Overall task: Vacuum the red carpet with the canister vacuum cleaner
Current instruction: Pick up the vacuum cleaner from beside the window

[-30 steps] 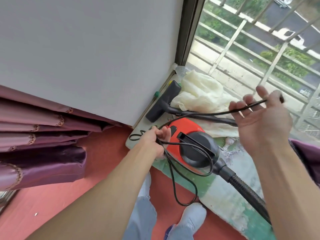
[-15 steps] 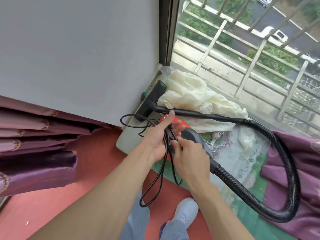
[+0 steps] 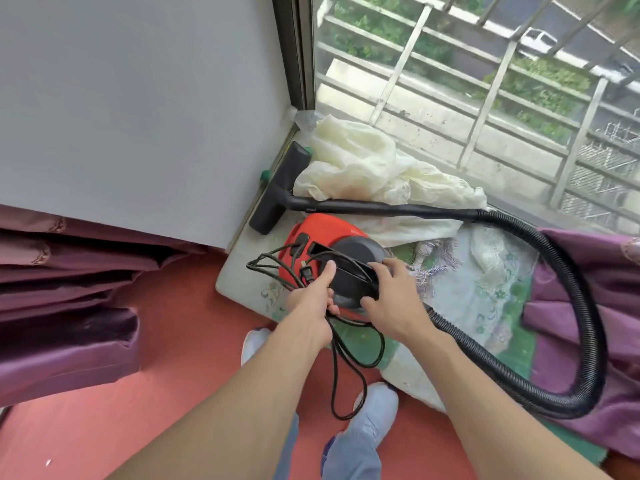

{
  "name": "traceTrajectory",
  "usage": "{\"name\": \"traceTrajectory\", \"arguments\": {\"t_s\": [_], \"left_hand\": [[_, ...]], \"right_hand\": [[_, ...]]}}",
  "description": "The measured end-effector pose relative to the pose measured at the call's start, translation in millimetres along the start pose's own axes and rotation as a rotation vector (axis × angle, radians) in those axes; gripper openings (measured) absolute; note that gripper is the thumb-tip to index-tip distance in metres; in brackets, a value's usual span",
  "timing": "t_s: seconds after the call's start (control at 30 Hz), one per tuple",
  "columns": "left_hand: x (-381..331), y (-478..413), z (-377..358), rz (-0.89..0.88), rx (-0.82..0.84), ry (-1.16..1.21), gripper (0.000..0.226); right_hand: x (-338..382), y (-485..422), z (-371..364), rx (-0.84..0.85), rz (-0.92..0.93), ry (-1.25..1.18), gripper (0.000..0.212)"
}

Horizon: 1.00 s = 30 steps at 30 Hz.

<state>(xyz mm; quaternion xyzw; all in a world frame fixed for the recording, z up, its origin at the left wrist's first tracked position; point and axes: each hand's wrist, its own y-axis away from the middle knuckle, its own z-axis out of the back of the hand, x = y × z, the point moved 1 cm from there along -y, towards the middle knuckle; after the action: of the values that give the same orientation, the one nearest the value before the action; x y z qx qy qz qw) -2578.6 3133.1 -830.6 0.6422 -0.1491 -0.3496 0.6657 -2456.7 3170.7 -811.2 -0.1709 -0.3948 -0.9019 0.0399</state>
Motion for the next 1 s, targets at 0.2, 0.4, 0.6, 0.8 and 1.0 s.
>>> {"name": "traceTrajectory", "arguments": {"t_s": [0.2,0.4,0.6,0.8,1.0], "left_hand": [[28.5,-12.2,-13.0,0.03,-0.009,0.049,0.054],[20.6,-18.9,-5.0,0.059,0.029,0.016,0.035],[-4.5,-8.1,-33.2,-0.022,-0.173,0.098,0.007],[7.0,-23.9,-62.1,-0.036,-0.204,0.2,0.007],[8.5,-39.8,-58.3,-0.037,-0.121,0.117,0.008]], "right_hand": [[-5.4,-4.6,-9.1,0.133,0.061,0.052,0.051],[1.3,9.1,2.4,0.277,0.085,-0.347,0.041],[-5.6,-12.7,17.6,0.323,-0.085,-1.004,0.019],[-16.7,-122.3,24.1,-0.124,-0.176,-1.039,0.024],[-37.1,-219.8,-10.2,-0.093,0.084,0.022,0.056]]}}
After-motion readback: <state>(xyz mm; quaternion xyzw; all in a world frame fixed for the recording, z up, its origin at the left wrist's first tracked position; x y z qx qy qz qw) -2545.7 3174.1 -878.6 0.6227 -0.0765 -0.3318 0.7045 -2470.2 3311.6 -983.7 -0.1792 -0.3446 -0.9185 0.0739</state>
